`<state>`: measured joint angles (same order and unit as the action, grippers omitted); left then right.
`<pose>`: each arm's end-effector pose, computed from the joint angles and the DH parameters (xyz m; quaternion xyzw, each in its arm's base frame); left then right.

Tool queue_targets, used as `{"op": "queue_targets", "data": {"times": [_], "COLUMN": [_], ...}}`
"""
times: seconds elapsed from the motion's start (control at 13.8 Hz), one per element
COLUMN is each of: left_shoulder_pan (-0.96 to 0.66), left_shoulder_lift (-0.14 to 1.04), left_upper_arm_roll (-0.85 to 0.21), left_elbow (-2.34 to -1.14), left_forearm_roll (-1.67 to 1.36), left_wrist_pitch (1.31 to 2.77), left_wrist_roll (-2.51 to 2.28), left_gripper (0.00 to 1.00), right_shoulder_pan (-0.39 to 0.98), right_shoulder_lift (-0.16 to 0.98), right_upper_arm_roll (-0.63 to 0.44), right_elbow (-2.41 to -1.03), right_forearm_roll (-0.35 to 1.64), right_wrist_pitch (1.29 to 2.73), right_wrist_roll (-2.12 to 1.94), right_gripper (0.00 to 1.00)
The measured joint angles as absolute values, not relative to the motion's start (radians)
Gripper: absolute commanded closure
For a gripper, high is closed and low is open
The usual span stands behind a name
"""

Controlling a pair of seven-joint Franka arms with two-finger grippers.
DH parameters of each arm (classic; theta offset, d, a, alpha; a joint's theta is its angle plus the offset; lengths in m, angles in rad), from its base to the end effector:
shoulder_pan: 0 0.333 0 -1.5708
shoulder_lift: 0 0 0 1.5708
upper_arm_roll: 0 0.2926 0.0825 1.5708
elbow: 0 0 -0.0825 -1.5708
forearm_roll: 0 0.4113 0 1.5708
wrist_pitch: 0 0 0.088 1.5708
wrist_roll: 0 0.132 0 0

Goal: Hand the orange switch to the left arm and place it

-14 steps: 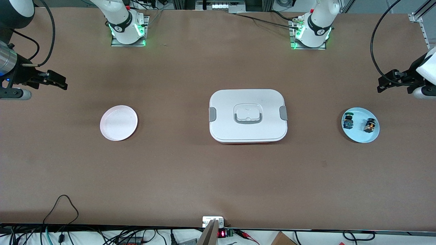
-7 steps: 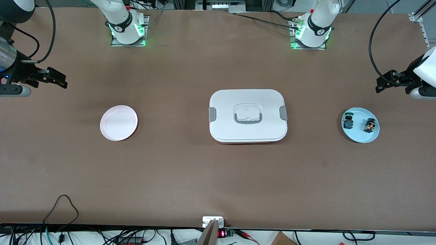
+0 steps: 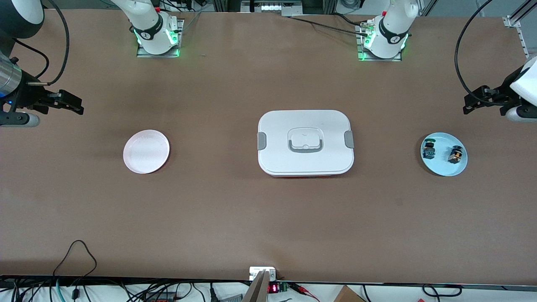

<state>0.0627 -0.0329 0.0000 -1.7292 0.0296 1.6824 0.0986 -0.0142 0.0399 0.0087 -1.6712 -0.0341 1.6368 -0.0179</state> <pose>0.5760 0.0398 0.5254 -0.9997 0.0197 0.0081 0.0141 0.5908 -0.0076 0.5082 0.9991 0.0080 -0.0373 0.0163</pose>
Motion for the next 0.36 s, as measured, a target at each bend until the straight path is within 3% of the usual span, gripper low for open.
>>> {"op": "queue_targets", "data": {"times": [0.36], "left_shoulder_pan": [0.064], "left_shoulder_lift": [-0.02], "left_upper_arm_roll": [0.01], "left_elbow": [-1.688], "left_forearm_roll": [0.03], "left_wrist_pitch": [1.669], "left_wrist_roll": [0.098], "left_gripper": [0.0], "right_shoulder_pan": [-0.014], "right_shoulder_lift": [0.04], "right_upper_arm_roll": [0.009], "right_elbow": [-1.665], "right_forearm_roll": [-0.034], "right_wrist_pitch": [1.637], "right_wrist_roll": [-0.031], "right_gripper": [0.0]}}
